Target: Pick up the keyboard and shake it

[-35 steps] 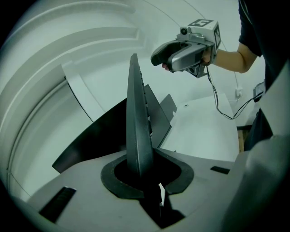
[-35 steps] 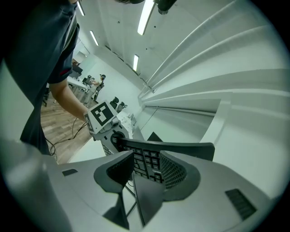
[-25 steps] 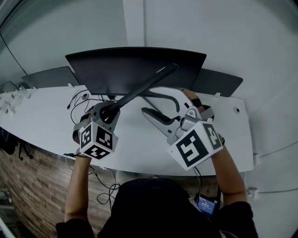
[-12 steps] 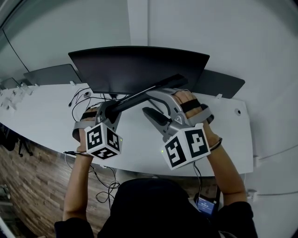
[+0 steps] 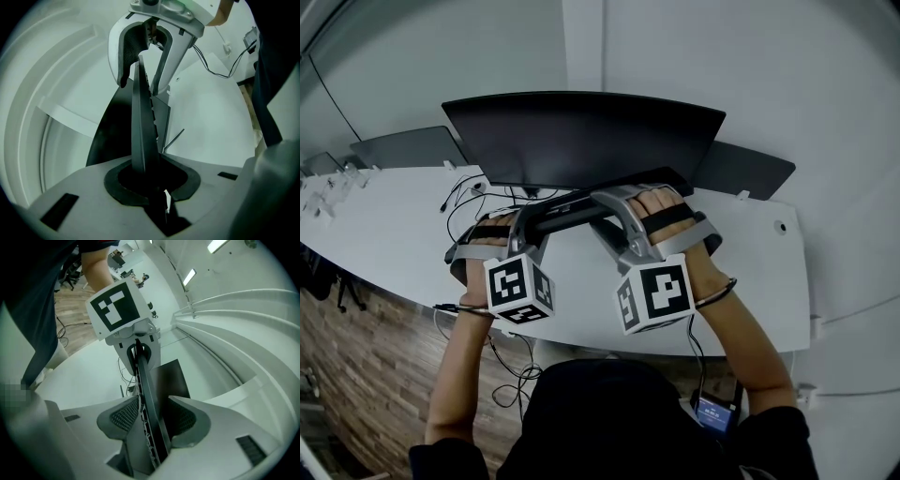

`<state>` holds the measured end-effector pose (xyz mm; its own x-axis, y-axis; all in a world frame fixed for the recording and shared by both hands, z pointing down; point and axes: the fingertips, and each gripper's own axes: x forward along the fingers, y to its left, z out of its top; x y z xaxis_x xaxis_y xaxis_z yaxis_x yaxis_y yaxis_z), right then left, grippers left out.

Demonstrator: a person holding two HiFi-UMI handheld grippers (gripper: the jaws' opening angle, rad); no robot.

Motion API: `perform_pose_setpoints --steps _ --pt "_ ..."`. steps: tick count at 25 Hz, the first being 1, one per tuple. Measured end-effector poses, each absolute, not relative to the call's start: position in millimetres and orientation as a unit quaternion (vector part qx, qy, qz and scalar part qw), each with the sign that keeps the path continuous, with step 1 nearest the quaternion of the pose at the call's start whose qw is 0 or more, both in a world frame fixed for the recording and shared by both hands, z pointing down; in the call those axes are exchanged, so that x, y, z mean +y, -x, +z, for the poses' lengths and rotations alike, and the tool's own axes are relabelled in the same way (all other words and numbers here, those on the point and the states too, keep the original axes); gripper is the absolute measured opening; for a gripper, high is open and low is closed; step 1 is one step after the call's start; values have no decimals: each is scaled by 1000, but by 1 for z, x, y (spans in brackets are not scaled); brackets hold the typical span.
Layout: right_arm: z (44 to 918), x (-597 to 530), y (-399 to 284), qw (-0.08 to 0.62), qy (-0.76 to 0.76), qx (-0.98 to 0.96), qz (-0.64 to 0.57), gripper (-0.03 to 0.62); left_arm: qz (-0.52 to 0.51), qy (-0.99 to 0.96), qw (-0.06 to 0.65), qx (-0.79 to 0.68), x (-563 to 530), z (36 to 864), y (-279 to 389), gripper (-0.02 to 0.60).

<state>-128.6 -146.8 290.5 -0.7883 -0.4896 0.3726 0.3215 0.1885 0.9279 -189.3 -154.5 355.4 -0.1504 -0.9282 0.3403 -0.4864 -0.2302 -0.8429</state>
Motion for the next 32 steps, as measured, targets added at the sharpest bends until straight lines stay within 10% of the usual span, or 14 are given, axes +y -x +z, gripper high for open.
perform_pose_setpoints --steps 20,32 --pt "341 -162 138 388 -75 -653 -646 184 -537 586 268 545 -153 362 173 91" --pt "354 -167 132 407 -88 -664 -621 78 -543 579 278 541 -153 364 171 98"
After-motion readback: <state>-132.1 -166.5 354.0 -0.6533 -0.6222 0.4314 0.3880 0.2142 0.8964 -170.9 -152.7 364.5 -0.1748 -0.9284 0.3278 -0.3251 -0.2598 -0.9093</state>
